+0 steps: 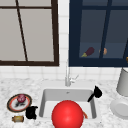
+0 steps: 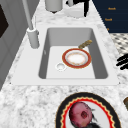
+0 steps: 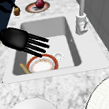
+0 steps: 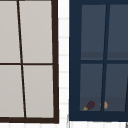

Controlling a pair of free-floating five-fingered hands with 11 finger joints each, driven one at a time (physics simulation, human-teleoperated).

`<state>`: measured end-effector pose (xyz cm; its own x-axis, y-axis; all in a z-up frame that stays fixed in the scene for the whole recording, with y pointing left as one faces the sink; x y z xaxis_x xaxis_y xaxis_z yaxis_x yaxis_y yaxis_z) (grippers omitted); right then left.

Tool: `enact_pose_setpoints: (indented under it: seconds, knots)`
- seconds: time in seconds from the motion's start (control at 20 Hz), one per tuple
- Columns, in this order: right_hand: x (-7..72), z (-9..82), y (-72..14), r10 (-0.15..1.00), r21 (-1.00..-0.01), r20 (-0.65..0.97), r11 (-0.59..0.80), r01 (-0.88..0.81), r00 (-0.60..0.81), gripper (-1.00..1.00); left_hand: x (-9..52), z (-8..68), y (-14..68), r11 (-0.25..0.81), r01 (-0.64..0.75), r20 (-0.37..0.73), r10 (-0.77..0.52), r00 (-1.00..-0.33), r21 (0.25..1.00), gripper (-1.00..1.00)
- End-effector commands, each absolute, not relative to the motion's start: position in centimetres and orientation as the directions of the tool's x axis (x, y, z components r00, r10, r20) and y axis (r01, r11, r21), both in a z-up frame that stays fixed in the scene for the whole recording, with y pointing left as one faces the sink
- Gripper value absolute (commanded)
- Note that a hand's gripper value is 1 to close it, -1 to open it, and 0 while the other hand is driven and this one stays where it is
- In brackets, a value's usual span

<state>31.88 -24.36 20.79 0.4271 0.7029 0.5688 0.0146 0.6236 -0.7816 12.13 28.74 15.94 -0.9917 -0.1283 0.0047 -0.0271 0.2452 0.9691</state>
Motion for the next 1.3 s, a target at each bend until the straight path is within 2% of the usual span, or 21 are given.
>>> enact_pose_setpoints:
  seconds: [0.0,0.2,0.3,0.5,1.25]
  knots:
    - [31.6,20.8,-24.4,0.703,-0.781,0.571,0.624,0.019,0.424,-1.00,12.1,15.9,28.7,0.245,-0.027,0.005,-0.128,-0.992,0.969,0.00]
    - [31.5,20.2,-24.0,0.704,-0.784,0.555,0.621,-0.006,0.442,-1.00,12.1,15.9,28.7,0.245,-0.027,0.005,-0.128,-0.992,0.969,0.00]
    - [30.6,20.6,-24.3,0.648,-0.764,0.588,0.642,0.067,0.484,-1.00,12.1,15.9,28.7,0.245,-0.027,0.005,-0.128,-0.992,0.969,0.00]
    - [30.5,20.6,-24.1,0.583,-0.724,0.625,0.682,0.106,0.518,-1.00,12.1,15.9,28.7,0.245,-0.027,0.005,-0.128,-0.992,0.969,0.00]
    - [29.9,24.0,-24.0,0.408,-0.721,0.600,0.649,0.244,0.688,-1.00,12.1,15.9,28.7,0.245,-0.027,0.005,-0.128,-0.992,0.969,0.00]
